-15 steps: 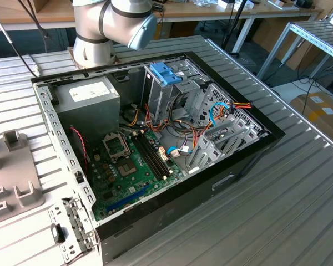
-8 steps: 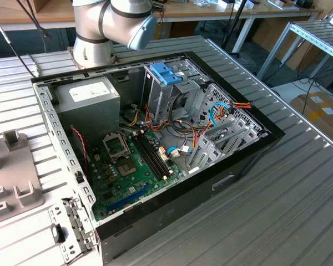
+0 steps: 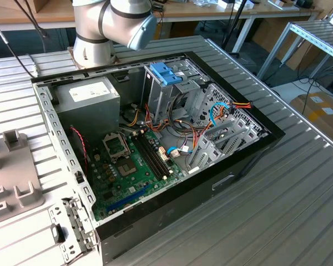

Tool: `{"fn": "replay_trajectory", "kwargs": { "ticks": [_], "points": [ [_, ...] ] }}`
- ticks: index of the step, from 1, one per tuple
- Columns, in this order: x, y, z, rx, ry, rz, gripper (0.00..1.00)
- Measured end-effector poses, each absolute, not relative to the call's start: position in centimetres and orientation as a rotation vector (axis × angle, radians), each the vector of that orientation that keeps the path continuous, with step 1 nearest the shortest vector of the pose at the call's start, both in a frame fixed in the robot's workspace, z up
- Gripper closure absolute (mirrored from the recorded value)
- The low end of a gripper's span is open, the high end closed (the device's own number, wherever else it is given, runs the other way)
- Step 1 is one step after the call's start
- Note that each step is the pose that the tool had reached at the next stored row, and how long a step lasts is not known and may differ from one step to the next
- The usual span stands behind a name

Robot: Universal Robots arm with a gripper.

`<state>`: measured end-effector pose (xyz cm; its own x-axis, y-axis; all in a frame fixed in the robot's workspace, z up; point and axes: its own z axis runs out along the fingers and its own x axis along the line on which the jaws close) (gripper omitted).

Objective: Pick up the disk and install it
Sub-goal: 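Reach for the disk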

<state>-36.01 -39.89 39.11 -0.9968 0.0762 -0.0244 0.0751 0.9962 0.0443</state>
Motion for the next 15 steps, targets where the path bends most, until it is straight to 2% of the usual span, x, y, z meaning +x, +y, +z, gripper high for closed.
{"fn": "replay_trajectory", "kwargs": {
  "ticks": [15],
  "points": [
    [-37.3,-39.9,39.1,0.118,3.113,0.068,0.89]
  ]
}}
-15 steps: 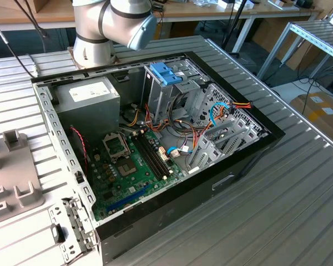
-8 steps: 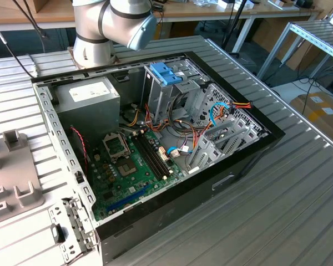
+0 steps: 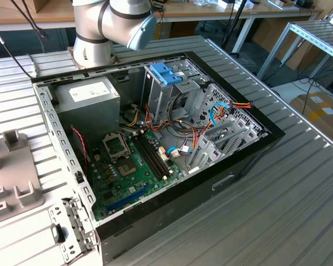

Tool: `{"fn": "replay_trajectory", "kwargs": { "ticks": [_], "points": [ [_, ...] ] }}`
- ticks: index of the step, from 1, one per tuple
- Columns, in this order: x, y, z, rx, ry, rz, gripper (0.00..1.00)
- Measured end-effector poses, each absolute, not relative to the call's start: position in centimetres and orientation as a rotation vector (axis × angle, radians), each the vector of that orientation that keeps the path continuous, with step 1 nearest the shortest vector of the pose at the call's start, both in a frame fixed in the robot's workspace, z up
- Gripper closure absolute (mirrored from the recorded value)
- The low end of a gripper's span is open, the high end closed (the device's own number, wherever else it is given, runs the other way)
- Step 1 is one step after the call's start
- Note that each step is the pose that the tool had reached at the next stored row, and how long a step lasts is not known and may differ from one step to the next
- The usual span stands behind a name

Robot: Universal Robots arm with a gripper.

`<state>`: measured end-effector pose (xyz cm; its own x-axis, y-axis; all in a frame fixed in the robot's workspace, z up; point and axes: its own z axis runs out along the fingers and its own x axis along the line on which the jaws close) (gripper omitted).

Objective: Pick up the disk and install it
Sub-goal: 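Reach for the disk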

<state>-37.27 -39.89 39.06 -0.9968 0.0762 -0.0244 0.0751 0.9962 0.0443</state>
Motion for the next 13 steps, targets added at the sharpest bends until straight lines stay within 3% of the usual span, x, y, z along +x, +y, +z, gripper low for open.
{"fn": "replay_trajectory", "kwargs": {
  "ticks": [13],
  "points": [
    [-40.1,-39.6,38.9,0.118,3.112,0.068,0.89]
  ]
}}
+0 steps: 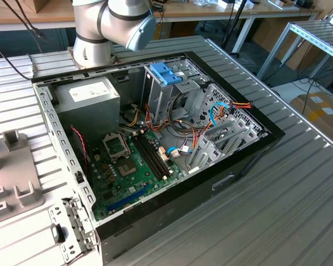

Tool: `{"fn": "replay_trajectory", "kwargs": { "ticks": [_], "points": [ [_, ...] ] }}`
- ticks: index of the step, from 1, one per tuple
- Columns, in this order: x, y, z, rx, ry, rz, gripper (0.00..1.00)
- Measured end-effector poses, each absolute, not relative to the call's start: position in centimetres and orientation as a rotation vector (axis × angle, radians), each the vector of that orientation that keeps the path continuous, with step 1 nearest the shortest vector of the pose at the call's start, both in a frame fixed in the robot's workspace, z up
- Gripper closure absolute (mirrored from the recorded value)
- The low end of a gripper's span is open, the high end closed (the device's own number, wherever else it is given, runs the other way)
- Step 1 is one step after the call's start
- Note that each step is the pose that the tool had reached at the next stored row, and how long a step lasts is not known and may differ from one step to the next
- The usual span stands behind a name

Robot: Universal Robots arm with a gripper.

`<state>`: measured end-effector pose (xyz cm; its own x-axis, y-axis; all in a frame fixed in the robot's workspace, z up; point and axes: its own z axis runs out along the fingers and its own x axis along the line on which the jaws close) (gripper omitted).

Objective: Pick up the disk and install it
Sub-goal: 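Reach for the disk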

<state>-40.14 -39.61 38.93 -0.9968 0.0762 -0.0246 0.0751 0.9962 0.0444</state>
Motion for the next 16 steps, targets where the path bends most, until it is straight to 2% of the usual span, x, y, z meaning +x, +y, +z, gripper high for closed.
{"fn": "replay_trajectory", "kwargs": {
  "ticks": [16],
  "points": [
    [-42.0,-37.8,38.8,0.118,3.113,0.068,0.89]
  ]
}}
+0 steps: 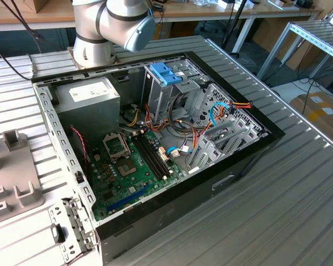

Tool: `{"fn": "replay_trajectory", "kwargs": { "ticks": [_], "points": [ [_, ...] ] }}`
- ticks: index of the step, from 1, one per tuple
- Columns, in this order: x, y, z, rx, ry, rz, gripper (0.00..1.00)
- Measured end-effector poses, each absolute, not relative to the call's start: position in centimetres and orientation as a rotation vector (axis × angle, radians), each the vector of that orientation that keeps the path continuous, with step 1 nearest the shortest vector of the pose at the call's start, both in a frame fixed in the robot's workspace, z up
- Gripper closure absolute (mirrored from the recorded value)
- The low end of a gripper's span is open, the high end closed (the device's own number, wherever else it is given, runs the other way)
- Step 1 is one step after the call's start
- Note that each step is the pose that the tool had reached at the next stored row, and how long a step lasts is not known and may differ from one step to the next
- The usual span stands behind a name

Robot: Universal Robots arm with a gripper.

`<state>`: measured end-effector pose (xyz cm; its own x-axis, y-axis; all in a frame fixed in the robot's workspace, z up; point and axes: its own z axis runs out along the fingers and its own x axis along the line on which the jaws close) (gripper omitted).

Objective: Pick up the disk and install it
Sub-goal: 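Reach for the disk, then pick up the disk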

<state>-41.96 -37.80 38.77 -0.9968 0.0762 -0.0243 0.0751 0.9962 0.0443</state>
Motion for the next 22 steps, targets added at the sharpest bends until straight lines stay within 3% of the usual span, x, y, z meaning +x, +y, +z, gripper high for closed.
{"fn": "replay_trajectory", "kwargs": {
  "ticks": [22],
  "points": [
    [-42.84,-36.94,38.69,0.118,3.112,0.068,0.89]
  ]
}}
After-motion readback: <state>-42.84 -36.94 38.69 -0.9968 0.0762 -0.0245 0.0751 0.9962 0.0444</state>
